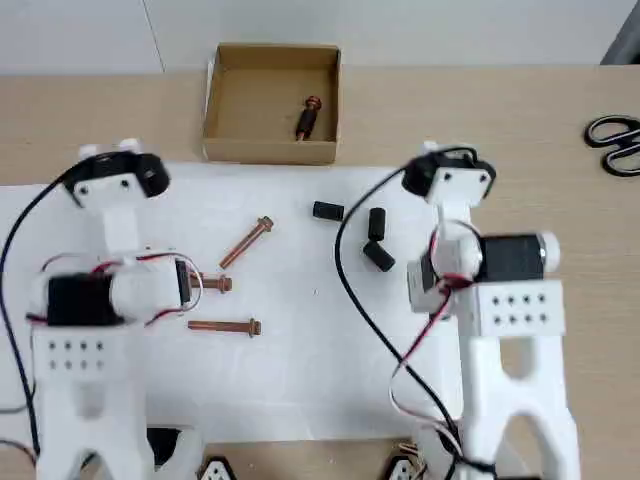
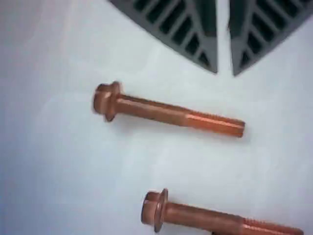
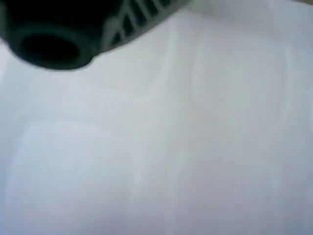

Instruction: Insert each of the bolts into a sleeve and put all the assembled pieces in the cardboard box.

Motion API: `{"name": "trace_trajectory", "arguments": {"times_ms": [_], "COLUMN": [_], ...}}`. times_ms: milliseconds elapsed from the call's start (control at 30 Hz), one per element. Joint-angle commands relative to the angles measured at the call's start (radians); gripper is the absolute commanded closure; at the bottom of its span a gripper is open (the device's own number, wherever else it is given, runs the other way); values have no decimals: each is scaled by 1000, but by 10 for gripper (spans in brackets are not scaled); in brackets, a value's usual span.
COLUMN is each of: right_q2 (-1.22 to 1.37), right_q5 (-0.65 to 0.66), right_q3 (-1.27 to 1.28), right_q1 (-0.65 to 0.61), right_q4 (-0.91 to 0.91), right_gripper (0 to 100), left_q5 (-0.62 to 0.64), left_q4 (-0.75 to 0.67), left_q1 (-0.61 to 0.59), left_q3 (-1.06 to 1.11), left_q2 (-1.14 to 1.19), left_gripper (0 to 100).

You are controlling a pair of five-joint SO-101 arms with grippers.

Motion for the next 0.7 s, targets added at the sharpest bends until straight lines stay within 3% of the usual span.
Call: {"name": "trace_trajectory", "arguments": {"times_ms": [0, 167, 467, 667], "right_q2": [-99, -156, -156, -156], "right_q5": [-9, -9, -9, -9], "right_q3": [61, 68, 72, 72], "right_q1": [27, 91, 94, 96], "right_q4": [19, 16, 13, 13], "right_gripper": [995, 995, 995, 995], "left_q5": [-118, -218, -293, -370], "left_q4": [12, 15, 23, 23], "left_q1": [0, 21, 193, 196], "left_q3": [-84, -107, -114, -222], "left_q2": [72, 127, 287, 433], "left_gripper": [994, 994, 994, 992]}}
